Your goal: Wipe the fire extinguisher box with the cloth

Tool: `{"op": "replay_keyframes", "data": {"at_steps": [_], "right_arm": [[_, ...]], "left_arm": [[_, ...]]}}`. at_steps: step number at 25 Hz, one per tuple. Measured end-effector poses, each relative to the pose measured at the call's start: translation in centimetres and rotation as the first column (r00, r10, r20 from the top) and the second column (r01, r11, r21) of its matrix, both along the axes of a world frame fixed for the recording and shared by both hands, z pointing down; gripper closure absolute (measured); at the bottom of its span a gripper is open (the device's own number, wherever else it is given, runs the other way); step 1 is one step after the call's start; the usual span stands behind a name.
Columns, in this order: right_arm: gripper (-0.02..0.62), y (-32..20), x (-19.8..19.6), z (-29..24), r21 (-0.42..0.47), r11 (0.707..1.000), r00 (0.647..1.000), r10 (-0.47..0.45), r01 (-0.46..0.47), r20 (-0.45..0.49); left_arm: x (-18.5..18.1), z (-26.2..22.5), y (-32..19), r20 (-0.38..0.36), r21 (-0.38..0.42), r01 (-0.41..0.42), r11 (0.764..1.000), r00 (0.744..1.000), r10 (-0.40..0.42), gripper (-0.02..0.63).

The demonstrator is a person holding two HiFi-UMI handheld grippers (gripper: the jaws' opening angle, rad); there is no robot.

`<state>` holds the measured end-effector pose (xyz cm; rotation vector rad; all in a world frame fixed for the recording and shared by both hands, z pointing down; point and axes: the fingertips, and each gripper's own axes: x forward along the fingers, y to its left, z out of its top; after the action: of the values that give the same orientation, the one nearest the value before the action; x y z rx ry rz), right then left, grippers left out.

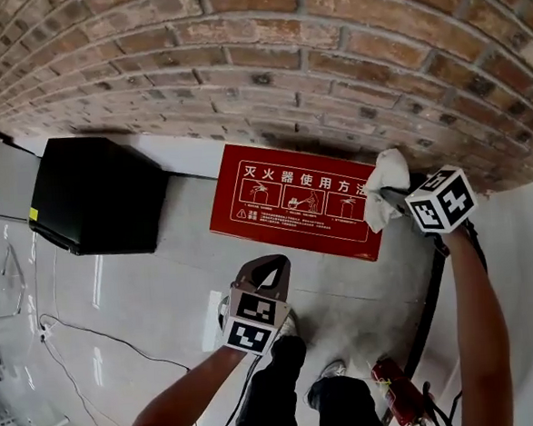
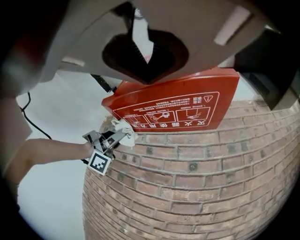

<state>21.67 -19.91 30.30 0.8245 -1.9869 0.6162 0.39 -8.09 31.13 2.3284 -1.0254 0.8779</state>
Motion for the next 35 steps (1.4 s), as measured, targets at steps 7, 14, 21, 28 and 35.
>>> {"op": "replay_keyframes", "data": {"at_steps": [7,14,21,28,35], "right_arm": [[0.449,-2.1,-8.7,-0.3,-0.047,0.992,0.991,-0.121,0.119,-0.05],[0.448,-5.5,-22.6,-0.4,-0.026,0.97,0.97,-0.242,0.242,-0.021],[0.449,-6.7,-32.8,-0.3,0.007,0.945,0.945,-0.327,0.327,0.016],[0.449,-4.2,-38.1,-4.7,0.125,0.907,0.887,-0.419,0.401,0.193],[0.448,0.8,-25.1,-9.4,0.229,0.939,0.933,-0.302,0.255,0.196]], "left_arm": [[-3.6,-0.9,-1.4,-0.064,-0.084,0.073,0.994,0.995,-0.078,0.606],[-9.7,-1.1,-2.3,-0.1,-0.147,0.177,0.973,0.976,-0.193,0.606],[-14.8,-1.4,-3.1,-0.1,-0.144,0.266,0.953,0.954,-0.282,0.606],[-16.0,-2.5,-3.6,-0.096,-0.126,0.282,0.951,0.951,-0.295,0.606],[-12.1,-4.6,-4.4,-0.116,-0.095,0.248,0.964,0.959,-0.258,0.606]]}}
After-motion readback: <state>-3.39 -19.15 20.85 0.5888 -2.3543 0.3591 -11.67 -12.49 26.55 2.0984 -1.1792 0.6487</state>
